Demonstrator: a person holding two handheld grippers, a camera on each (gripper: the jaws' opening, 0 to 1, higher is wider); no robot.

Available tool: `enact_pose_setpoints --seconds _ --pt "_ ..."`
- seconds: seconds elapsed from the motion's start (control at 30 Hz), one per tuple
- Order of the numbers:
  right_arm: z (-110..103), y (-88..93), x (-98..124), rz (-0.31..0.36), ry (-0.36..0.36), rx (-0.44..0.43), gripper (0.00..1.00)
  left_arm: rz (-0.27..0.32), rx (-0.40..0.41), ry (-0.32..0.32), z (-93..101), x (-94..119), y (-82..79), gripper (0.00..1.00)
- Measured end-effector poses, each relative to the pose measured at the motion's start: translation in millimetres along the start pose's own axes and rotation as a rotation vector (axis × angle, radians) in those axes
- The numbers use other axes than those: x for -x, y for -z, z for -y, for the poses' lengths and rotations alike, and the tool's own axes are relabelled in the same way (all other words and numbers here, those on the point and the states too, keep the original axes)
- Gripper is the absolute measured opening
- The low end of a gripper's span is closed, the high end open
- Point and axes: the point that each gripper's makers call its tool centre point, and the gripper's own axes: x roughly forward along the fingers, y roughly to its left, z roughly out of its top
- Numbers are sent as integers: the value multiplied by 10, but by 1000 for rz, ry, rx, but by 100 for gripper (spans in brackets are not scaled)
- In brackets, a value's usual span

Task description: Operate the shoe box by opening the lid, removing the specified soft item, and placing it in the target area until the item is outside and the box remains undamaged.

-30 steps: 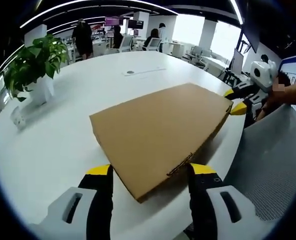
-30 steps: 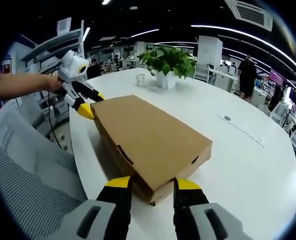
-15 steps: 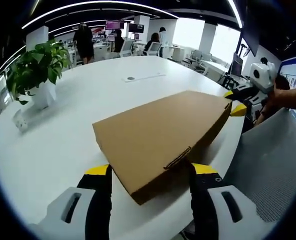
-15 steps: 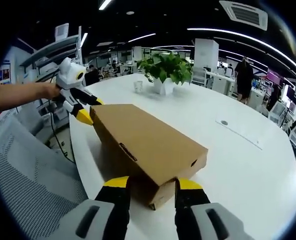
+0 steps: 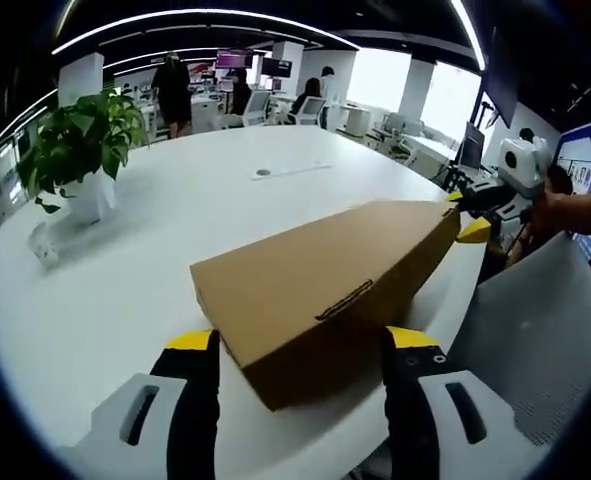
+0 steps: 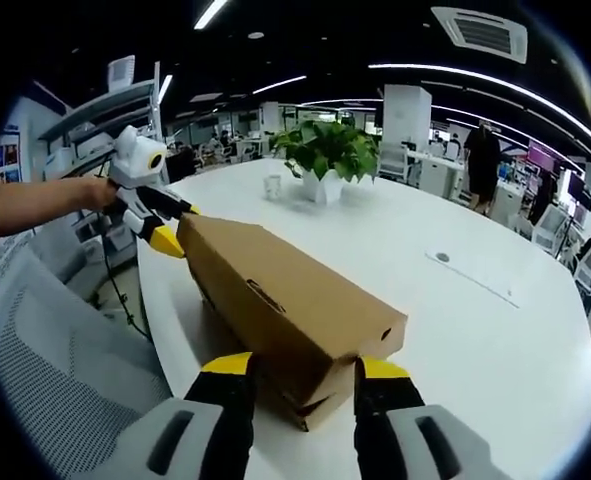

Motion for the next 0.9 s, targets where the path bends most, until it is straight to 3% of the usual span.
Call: enact_pose_setpoints --seconds 0.9 --pt "232 -430 38 71 53 58 36 88 -17 -54 -173 85 -431 59"
